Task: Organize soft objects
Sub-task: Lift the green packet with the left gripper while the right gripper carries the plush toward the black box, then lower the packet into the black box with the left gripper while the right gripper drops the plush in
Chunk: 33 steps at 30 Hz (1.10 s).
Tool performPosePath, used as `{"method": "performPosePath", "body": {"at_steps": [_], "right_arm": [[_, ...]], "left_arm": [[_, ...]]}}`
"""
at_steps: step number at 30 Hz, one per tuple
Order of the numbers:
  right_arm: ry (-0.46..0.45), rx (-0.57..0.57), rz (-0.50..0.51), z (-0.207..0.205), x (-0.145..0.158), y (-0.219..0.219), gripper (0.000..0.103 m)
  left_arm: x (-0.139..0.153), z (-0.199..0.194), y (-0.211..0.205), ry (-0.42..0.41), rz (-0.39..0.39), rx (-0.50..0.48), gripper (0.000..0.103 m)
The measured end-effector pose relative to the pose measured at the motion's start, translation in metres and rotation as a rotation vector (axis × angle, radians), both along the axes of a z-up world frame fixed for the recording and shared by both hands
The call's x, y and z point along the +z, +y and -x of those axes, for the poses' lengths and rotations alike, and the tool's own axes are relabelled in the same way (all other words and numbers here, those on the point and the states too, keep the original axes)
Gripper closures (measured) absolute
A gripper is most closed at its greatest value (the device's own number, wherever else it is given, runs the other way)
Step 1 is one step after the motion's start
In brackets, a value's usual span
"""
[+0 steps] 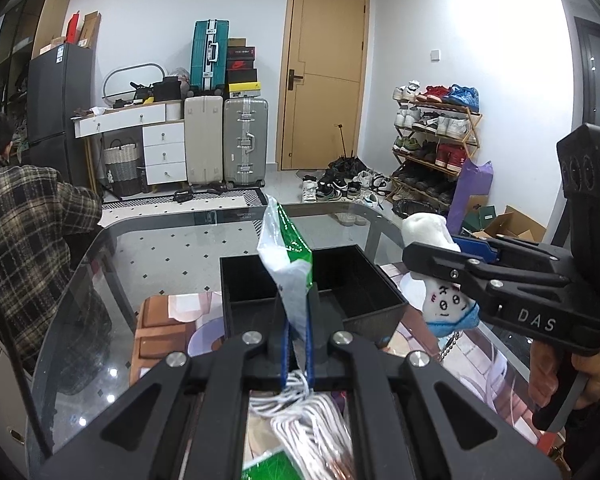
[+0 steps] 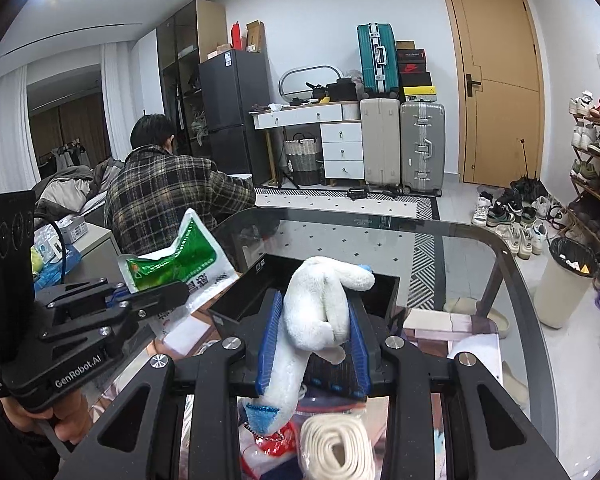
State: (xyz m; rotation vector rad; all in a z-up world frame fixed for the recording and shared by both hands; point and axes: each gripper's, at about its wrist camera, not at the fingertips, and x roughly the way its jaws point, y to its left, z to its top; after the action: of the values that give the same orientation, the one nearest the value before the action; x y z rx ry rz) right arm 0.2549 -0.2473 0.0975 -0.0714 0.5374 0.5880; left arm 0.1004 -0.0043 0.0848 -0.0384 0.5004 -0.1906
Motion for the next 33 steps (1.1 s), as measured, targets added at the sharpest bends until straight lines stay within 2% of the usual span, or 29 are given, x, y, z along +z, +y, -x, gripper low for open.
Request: {"method": "performPosePath", "body": {"at_steps": [8,18,27,33], "right_arm": [[-0.004,-0.013,-0.01,-0.04,-0.006,0.004,0.071],[0.015,-0.022,0.031,-0.079,-0.022,0.017,0.071],[0.038,-0.009,0.105,-0.099,-0.047,0.034,0.071],[0.075,0.006,0.139,-0.107,-0.063,0.043,0.071]], "left_arm": [[-0.007,-0.03,-0.005,-0.001,0.006,0.001,0.1],[-0.028,-0.063,-0.011,0.014,-0.01,-0.002,0.1],[-0.057,-0.088,-0.022,0.076,-0.047,-0.011,0.1],[-0.074,-0.095,-0.027,0.151,-0.072,-0.015,0.1]]}}
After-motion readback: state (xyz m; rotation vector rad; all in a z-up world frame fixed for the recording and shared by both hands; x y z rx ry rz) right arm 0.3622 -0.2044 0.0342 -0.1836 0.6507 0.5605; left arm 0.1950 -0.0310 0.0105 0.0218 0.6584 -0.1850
